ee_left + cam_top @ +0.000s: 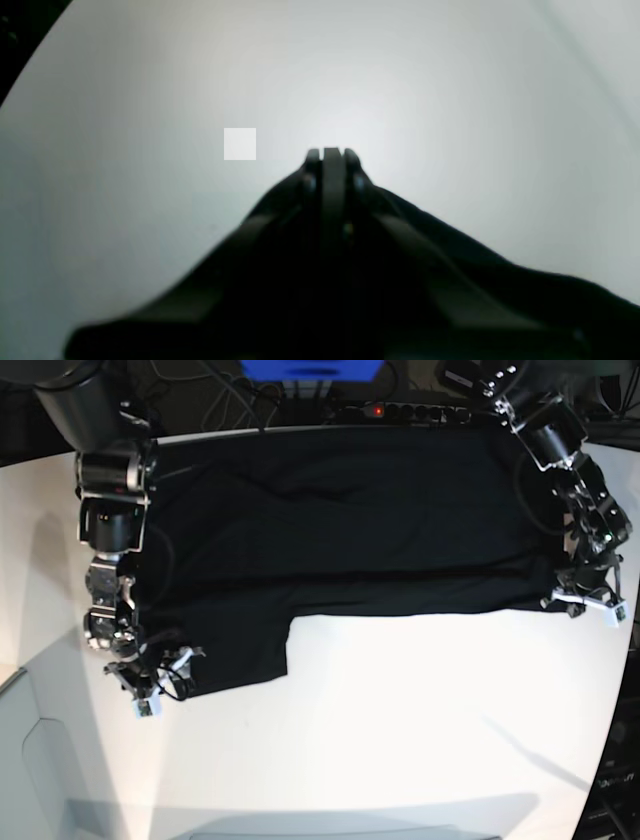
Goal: Fold the T-shirt properly
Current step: 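Regrasp the hem with the right gripper near the sleeve, then fold the hem over onto the shoulder edge with both grippers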
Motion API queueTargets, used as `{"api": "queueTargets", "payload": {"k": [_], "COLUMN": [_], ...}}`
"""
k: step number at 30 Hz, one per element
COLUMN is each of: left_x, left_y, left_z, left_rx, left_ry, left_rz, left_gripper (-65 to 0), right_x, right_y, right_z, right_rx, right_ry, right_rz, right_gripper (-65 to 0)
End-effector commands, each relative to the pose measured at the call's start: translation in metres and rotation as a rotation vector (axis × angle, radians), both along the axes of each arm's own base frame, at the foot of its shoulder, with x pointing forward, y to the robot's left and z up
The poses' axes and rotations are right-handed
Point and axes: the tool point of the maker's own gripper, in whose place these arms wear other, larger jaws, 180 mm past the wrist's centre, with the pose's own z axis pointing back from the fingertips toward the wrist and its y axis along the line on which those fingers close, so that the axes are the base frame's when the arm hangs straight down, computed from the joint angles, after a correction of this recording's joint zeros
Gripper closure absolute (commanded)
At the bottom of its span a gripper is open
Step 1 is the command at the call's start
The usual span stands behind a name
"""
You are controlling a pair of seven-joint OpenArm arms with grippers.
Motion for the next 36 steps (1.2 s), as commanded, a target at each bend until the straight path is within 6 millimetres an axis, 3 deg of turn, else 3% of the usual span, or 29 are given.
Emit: {"api": "queueTargets", "payload": {"k": [1, 12, 15, 20, 23, 27, 30, 36], "left_x": [0.01, 0.009, 0.01, 0.009, 0.009, 0.011, 0.014, 0.019], "left_y": [0.009, 0.01, 0.01, 0.01, 0.01, 0.009, 0.01, 0.009], "left_z": [0.021, 0.02, 0.021, 0.021, 0.02, 0.024, 0.031, 0.057], "left_rx": [0.035, 0.035, 0.035, 0.035, 0.035, 0.034, 0.042, 0.09], "left_ry": [-0.057, -0.055, -0.058, -0.057, -0.055, -0.068, -0.083, -0.139], "left_rz": [0.003, 0.005, 0.005, 0.005, 0.005, 0.003, 0.002, -0.012], "left_gripper": [-0.1, -0.1, -0.1, -0.1, -0.1, -0.1, -0.1, -0.1], "right_x": [0.018, 0.008, 0.005, 0.005, 0.008, 0.025, 0.025, 0.001], "right_y": [-0.005, -0.002, 0.009, 0.021, 0.021, 0.021, 0.025, 0.044], "right_z": [0.024, -0.006, -0.01, -0.01, -0.007, 0.029, 0.058, 0.119], "right_rx": [0.015, 0.064, 0.04, 0.013, 0.012, -0.002, -0.023, -0.065], "right_ry": [-0.079, -0.047, -0.037, -0.033, -0.041, -0.139, -0.237, -0.443], "right_rz": [-0.012, -0.03, 0.016, 0.066, 0.066, 0.073, 0.096, 0.153], "right_gripper": [-36.9, -35.2, -25.7, -1.9, 0.0, 0.0, 0.0, 0.0]}}
